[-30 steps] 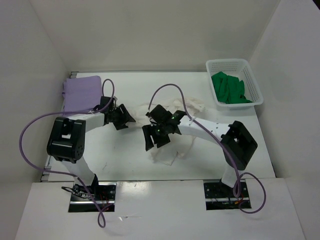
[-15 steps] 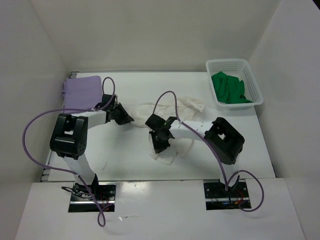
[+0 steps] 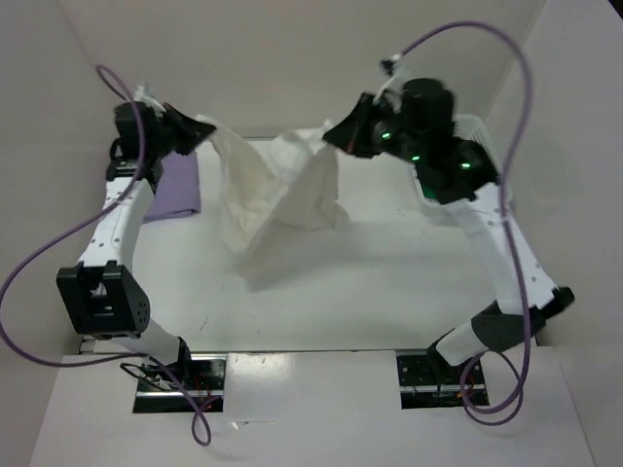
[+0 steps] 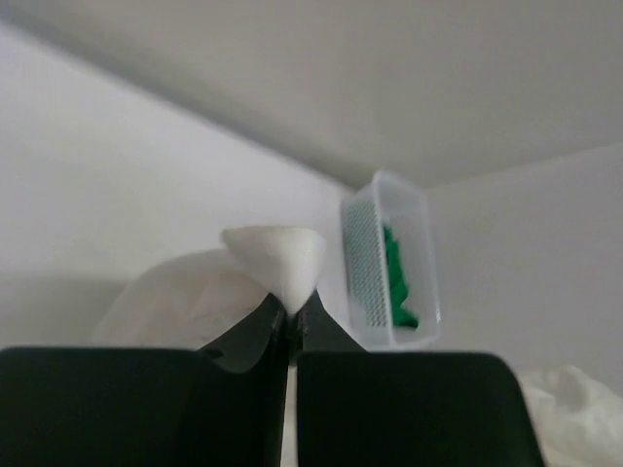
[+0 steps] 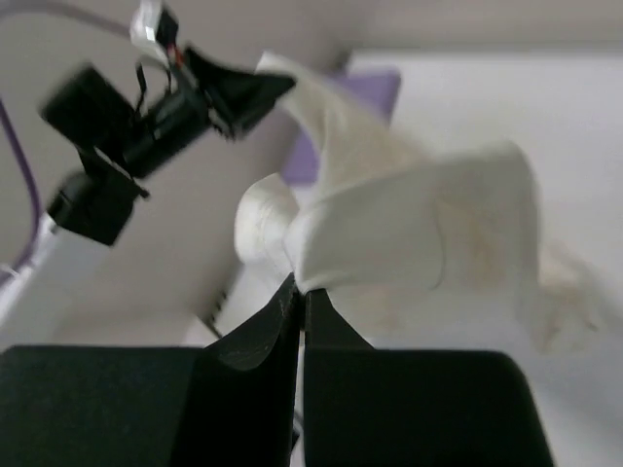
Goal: Fold and stack the t-shirts
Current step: Flatten out the tshirt
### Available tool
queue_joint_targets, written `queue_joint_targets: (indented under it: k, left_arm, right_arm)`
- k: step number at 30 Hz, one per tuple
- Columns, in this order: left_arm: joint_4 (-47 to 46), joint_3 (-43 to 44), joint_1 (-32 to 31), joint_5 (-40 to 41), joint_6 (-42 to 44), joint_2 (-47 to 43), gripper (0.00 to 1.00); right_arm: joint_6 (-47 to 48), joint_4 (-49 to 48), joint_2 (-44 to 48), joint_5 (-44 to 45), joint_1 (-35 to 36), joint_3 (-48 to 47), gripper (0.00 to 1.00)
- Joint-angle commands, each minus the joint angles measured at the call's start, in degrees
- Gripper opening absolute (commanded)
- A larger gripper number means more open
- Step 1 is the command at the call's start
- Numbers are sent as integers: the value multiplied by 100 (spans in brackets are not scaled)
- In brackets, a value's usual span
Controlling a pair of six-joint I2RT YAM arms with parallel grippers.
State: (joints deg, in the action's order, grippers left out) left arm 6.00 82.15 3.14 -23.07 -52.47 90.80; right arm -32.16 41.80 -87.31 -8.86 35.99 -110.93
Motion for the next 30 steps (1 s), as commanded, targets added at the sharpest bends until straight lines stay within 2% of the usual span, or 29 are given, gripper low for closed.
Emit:
queue_joint_targets:
  k: [1,3,6,8,9,11,12,15,17,19,21,22,25,29,30]
  left_arm:
    - [-64,748,450,-409,-246,-616,0]
    - [41,1267,696,-462,-308,-669,0]
    - [173,1497,759,-514,-151,-617,1]
    - [121,1497,759,-610,-150,-468,1]
    - [121,1401,759,-611,-150,-293,1]
    - [121,1277,601,-716,-97,-55,2]
    - [216,1277,531,-716,112,268,3]
    - [445,1383,207,-585,455,892,5]
    - [446,1383,30,-427,562,1192,8]
    - [507,1444,-190,-374,641,1746,26]
    - [700,1575,-313,-435,799,2230,48]
    - [779,1576,-383,-496,913,2231,68]
    - [780,1121,-437,-217,1220,1828,99]
    - [1079,217,-297,268,1678,610,99]
    - [1079,-474,-235,338,1678,327,99]
  right_arm:
    - [210,162,494,-1116,-556,-963,0]
    - [263,100,758,-1599,-933,-1071,0]
    - [316,-154,1329,-2161,-1391,-406,0]
    - [316,-434,1941,-2435,-1822,919,0]
    - [316,-436,2120,-2375,-1954,1908,0]
    - [368,-540,2419,-2374,-2409,2827,0]
    - [369,-602,2673,-2374,-2551,3693,0]
    - [316,-796,2981,-2252,-2799,4988,0]
    - [316,-884,3035,-1971,-2799,5458,0]
    - [246,-832,3035,-1717,-2851,5898,0]
    - [246,-832,2878,-1645,-2852,6048,0]
    - [193,-832,2877,-1541,-2852,6049,0]
    - [131,-884,2684,-1469,-2913,5987,0]
    - [131,-1034,2473,-1408,-2913,5882,0]
    - [131,-1103,2403,-1408,-2913,5882,0]
